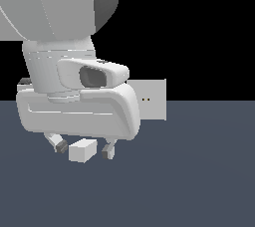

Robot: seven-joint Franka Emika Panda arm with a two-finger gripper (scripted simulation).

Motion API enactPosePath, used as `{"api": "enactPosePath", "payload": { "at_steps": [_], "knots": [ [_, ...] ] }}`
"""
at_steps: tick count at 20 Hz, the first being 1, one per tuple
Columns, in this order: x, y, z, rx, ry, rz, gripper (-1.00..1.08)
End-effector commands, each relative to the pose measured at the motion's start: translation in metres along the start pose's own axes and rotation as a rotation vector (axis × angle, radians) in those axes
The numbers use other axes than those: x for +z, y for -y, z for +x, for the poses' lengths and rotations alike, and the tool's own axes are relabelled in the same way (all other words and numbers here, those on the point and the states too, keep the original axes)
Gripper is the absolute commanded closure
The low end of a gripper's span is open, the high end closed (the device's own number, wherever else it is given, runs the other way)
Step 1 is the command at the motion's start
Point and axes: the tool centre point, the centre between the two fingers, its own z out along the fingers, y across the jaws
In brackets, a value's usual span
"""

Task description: Plug the charger into the wall socket.

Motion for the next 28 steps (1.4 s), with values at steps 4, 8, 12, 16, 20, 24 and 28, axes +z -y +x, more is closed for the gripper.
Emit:
{"api": "enactPosePath", "payload": {
  "at_steps": [4, 8, 12, 16, 20, 24, 28],
  "knots": [
    [0.001, 0.0, 0.0, 0.0, -0.001, 0.001, 1.08],
    [0.001, 0.0, 0.0, 0.0, -0.001, 0.001, 1.08],
    [0.001, 0.0, 0.0, 0.0, -0.001, 0.001, 1.08],
    [-0.002, -0.004, 0.003, -0.005, -0.002, 0.002, 1.08],
    [-0.009, -0.014, 0.01, -0.016, -0.003, 0.005, 1.08],
    [-0.018, -0.029, 0.019, -0.033, -0.004, 0.009, 1.08],
    [-0.03, -0.046, 0.032, -0.052, -0.005, 0.015, 1.08]
  ]
}}
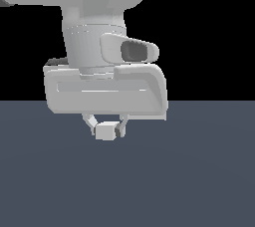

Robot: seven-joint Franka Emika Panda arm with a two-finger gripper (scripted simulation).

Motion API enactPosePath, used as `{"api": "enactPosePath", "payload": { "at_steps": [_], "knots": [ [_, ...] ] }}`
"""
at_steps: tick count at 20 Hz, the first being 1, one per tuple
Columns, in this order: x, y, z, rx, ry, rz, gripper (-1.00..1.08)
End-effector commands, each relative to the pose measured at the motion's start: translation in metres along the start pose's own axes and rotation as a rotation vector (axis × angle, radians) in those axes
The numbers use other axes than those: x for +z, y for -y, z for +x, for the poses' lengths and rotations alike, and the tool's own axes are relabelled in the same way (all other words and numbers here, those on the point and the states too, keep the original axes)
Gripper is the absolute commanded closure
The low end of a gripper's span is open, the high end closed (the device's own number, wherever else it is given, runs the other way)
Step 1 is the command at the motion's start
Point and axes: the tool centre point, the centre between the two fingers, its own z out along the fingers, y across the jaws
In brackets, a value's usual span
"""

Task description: Plug the charger into the wall socket.

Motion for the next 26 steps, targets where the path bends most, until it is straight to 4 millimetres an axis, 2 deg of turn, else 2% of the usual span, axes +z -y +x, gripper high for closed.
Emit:
{"api": "enactPosePath", "payload": {
  "at_steps": [1, 7, 13, 26],
  "knots": [
    [-0.008, -0.012, 0.008, -0.013, -0.001, 0.003, 1.08],
    [-0.025, -0.038, 0.027, -0.042, -0.002, 0.012, 1.08],
    [-0.036, -0.055, 0.04, -0.06, -0.001, 0.019, 1.08],
    [-0.042, -0.065, 0.048, -0.071, 0.001, 0.024, 1.08]
  ]
}}
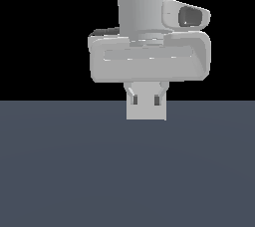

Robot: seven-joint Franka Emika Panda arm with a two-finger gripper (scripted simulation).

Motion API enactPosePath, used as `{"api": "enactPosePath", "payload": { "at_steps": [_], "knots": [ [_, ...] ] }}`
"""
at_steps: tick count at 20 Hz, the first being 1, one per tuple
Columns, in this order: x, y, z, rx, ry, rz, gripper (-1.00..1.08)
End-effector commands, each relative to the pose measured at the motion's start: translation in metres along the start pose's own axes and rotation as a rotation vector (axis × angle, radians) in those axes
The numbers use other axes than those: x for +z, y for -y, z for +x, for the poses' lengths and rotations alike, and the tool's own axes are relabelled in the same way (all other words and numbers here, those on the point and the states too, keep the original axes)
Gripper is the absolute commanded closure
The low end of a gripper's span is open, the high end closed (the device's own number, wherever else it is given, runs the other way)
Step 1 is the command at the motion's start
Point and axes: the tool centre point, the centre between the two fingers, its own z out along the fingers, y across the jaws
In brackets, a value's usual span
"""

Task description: Plug the charger into the wall socket.

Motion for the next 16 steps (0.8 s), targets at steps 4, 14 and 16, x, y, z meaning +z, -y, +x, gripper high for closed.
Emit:
{"api": "enactPosePath", "payload": {
  "at_steps": [4, 14, 16],
  "knots": [
    [0.0, 0.0, 0.002, -0.001, 0.0, 0.0, 1.08],
    [0.01, 0.0, 0.032, 0.0, 0.001, 0.002, 1.08],
    [0.012, 0.0, 0.038, 0.0, 0.001, 0.002, 1.08]
  ]
}}
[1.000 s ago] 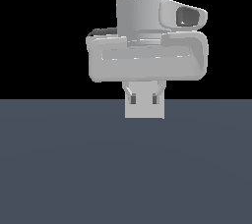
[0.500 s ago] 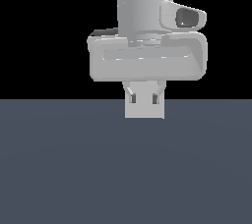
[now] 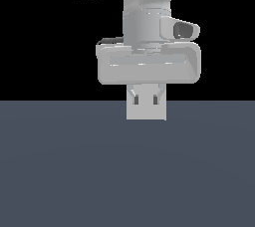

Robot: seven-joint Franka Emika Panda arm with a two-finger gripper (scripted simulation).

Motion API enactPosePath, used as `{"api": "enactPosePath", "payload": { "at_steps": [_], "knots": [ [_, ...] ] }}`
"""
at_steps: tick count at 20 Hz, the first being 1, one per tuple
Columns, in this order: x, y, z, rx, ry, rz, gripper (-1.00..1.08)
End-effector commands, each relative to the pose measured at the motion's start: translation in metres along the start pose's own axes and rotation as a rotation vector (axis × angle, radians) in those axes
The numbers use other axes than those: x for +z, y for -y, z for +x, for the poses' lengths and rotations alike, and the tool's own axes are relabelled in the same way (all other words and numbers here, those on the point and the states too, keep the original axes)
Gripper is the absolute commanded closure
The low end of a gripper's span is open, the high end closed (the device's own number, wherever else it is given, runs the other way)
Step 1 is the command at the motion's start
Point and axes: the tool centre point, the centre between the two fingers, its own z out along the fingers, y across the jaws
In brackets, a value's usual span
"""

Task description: Plug the charger into the wall socket.

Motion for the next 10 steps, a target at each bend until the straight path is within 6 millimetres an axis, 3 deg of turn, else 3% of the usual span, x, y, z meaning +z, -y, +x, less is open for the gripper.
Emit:
{"api": "enactPosePath", "payload": {
  "at_steps": [1, 10],
  "knots": [
    [0.0024, -0.0001, 0.0081, 0.0, 0.0, 0.0, 1.08],
    [0.0047, 0.0, 0.0154, -0.001, 0.0, 0.0, 1.08]
  ]
}}
